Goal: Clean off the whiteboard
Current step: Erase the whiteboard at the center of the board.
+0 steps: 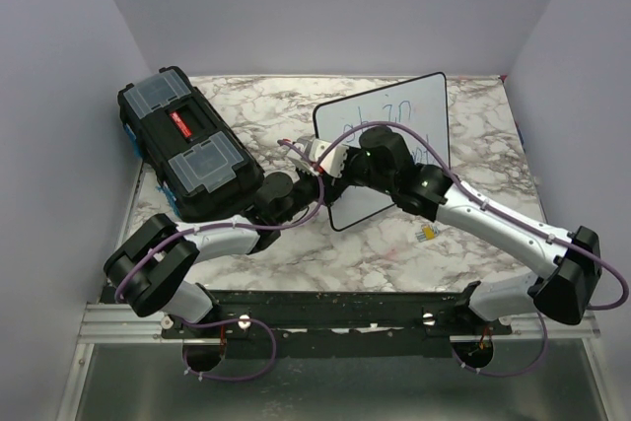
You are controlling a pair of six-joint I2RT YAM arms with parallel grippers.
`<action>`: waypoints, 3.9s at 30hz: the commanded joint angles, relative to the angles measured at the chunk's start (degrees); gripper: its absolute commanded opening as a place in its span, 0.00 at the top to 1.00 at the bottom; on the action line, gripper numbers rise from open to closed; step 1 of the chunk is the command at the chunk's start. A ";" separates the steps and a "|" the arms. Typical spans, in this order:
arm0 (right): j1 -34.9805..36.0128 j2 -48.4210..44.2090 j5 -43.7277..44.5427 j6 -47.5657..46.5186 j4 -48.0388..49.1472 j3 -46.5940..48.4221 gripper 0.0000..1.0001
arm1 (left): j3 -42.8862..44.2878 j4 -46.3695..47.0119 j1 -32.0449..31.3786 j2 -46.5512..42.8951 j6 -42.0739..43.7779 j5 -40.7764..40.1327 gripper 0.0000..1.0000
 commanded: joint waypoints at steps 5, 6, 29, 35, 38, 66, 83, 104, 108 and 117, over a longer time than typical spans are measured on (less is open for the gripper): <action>-0.91 -4.93 8.78 -1.54 4.86 -10.62 0.99 | 2.16 4.76 -1.18 -2.72 3.43 3.98 1.00; -1.27 -5.39 8.48 -1.37 4.38 -11.21 0.99 | 2.13 4.86 -1.23 -2.79 3.38 3.98 1.00; -3.91 -6.78 -4.00 -1.84 -0.13 -11.77 0.99 | 2.36 5.69 -1.20 -2.66 1.98 4.50 1.00; -3.75 -8.03 -4.45 -8.64 -3.61 -13.25 0.99 | 2.33 5.40 -1.18 -2.65 2.15 4.59 1.00; -3.73 -8.21 4.79 -10.45 -0.88 -14.67 0.99 | 2.16 5.33 -1.22 -2.81 2.33 4.76 1.00; 4.04 -2.99 8.99 -5.36 8.11 -9.75 0.99 | 3.88 4.79 -1.19 -1.11 0.84 5.69 1.00; -7.29 -6.38 -5.39 7.80 5.89 -6.66 0.99 | 2.77 6.53 -0.82 -1.41 -0.13 6.26 1.00; -8.85 -6.11 -12.06 6.87 5.27 -13.11 0.99 | 1.51 7.55 -0.90 -2.41 -1.49 4.67 1.00; -13.41 -5.98 -10.67 15.44 11.09 -10.66 0.99 | 1.42 7.55 -0.83 -2.31 -1.45 4.81 1.00; -15.85 -0.80 -13.43 23.79 12.42 -1.91 0.99 | 1.42 8.03 -0.90 -1.81 -1.45 5.61 1.00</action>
